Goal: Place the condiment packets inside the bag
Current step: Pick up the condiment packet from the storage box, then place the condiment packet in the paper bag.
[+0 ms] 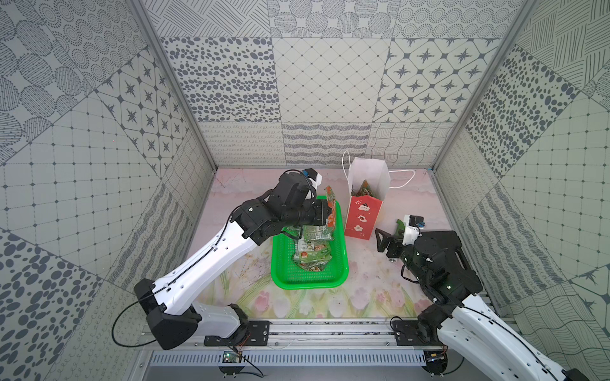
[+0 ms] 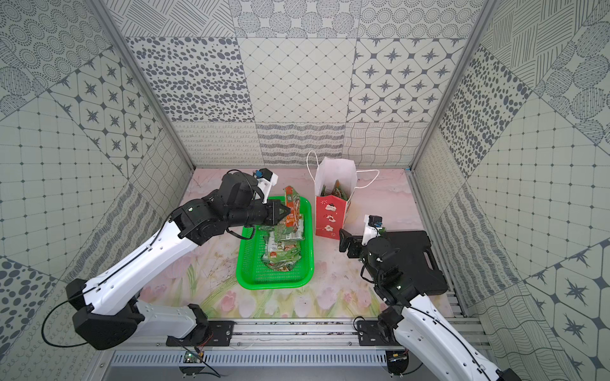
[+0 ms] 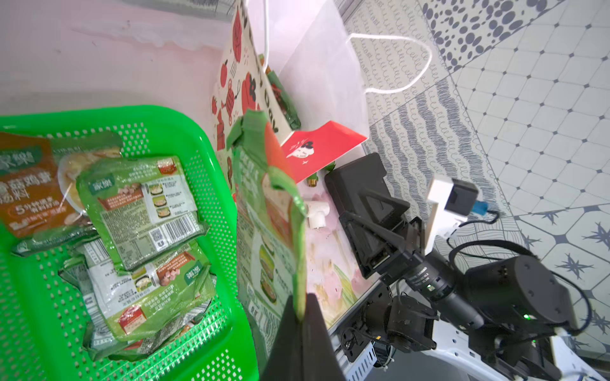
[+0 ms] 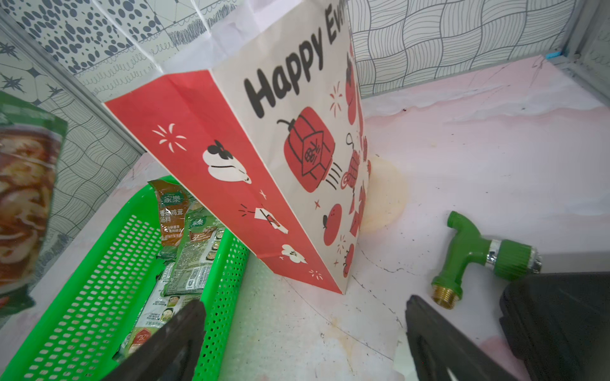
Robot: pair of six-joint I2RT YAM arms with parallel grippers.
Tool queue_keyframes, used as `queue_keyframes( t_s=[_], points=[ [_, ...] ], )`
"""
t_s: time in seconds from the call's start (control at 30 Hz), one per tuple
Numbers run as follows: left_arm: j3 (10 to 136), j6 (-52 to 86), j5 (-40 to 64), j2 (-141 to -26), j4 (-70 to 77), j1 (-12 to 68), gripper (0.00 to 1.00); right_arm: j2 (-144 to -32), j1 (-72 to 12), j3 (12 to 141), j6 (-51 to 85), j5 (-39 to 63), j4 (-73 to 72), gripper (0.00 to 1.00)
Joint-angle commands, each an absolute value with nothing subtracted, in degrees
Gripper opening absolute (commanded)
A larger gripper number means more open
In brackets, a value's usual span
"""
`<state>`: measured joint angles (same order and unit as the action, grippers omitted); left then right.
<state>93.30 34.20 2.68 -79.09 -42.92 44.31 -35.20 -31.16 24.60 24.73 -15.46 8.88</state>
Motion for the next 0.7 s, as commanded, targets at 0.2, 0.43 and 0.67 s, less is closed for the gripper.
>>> queue_keyframes(
  t_s=[0.2, 0.43, 0.67],
  points=[
    [123.7, 25.4, -2.1, -93.4, -53.5, 47.8, 0.0, -36.2, -31.4, 19.7, 21.0, -19.0, 0.2, 0.97],
    [141.9, 25.0, 0.6, -105.6, -55.7, 48.5, 0.0, -37.7, -31.4, 18.6, 20.1, -20.0, -1.9, 0.97],
    [146.1, 23.1, 1.0, -113.6, -44.1, 48.4, 0.0, -40.0, -31.4, 19.1, 20.8, -21.2, -1.4, 0.97]
  ],
)
